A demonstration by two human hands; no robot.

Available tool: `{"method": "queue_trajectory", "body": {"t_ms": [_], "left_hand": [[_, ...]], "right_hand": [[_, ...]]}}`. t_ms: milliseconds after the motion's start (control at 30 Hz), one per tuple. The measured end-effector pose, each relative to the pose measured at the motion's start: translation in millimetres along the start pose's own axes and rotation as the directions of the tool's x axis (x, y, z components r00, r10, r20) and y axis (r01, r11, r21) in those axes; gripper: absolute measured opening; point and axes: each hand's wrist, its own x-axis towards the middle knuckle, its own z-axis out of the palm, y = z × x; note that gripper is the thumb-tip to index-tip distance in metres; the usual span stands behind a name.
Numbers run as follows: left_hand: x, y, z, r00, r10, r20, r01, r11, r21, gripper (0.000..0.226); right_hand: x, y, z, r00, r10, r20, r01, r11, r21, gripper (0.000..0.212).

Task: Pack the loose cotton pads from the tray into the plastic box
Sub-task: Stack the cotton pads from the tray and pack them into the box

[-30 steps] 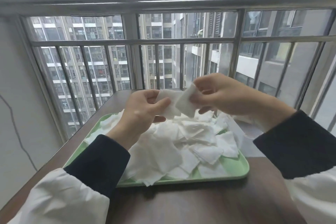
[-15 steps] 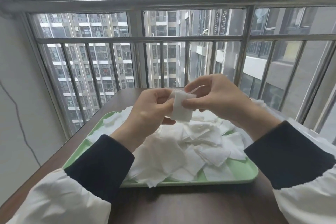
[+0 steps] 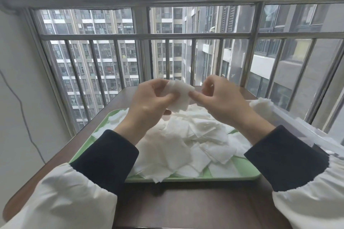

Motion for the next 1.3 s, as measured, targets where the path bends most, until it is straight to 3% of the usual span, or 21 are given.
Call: {"method": "queue_trajectory", "body": {"t_ms": [67,167,300,367,500,567,700,867,1000,1300], "left_hand": [[3,0,-4,0.994,-0.003,-0.107,0.000,1.000,-0.025,0.011],[5,-1,-7,0.980,-0.048,-0.192,0.033,0.996,-0.078,0.018],[6,-6,-5,0.971,-0.155,-0.184,0.124,0.978,-0.167,0.027],[6,-8,-5,0.967,-0.184,-0.173,0.149,0.969,-0.195,0.026],[6,-9,-6,0.965,-0.204,-0.163,0.169,0.964,-0.204,0.026],[5,-9,-6,0.966,-0.204,-0.157,0.171,0.965,-0.201,0.026],[3,-9,-6,0.976,-0.187,-0.113,0.163,0.967,-0.197,0.022],[-4,-8,-2,0.993,-0.119,-0.007,0.116,0.973,-0.199,0.007],[-7,-7,2,0.992,-0.115,0.055,0.123,0.978,-0.167,0.010],[-10,0,2,0.980,-0.076,0.185,0.122,0.960,-0.251,0.016]], "right_hand": [[-2,-1,2,0.981,-0.062,0.185,0.070,0.997,-0.035,0.034],[-13,-4,11,0.862,-0.116,0.493,0.121,0.992,0.021,0.025],[-24,-7,26,0.791,-0.199,0.578,0.176,0.980,0.097,0.038],[-25,-7,29,0.786,-0.204,0.584,0.193,0.978,0.082,0.043],[-26,-9,28,0.789,-0.237,0.567,0.239,0.968,0.074,0.021],[-26,-11,24,0.805,-0.235,0.544,0.215,0.971,0.100,0.023],[-24,-14,14,0.840,-0.261,0.476,0.067,0.920,0.386,0.015],[-18,-13,3,0.957,-0.136,0.255,-0.097,0.679,0.728,0.019],[-12,-6,-2,0.991,-0.023,0.135,-0.081,0.698,0.712,0.010],[-12,-2,0,0.976,0.115,0.185,-0.210,0.721,0.661,0.014]]}}
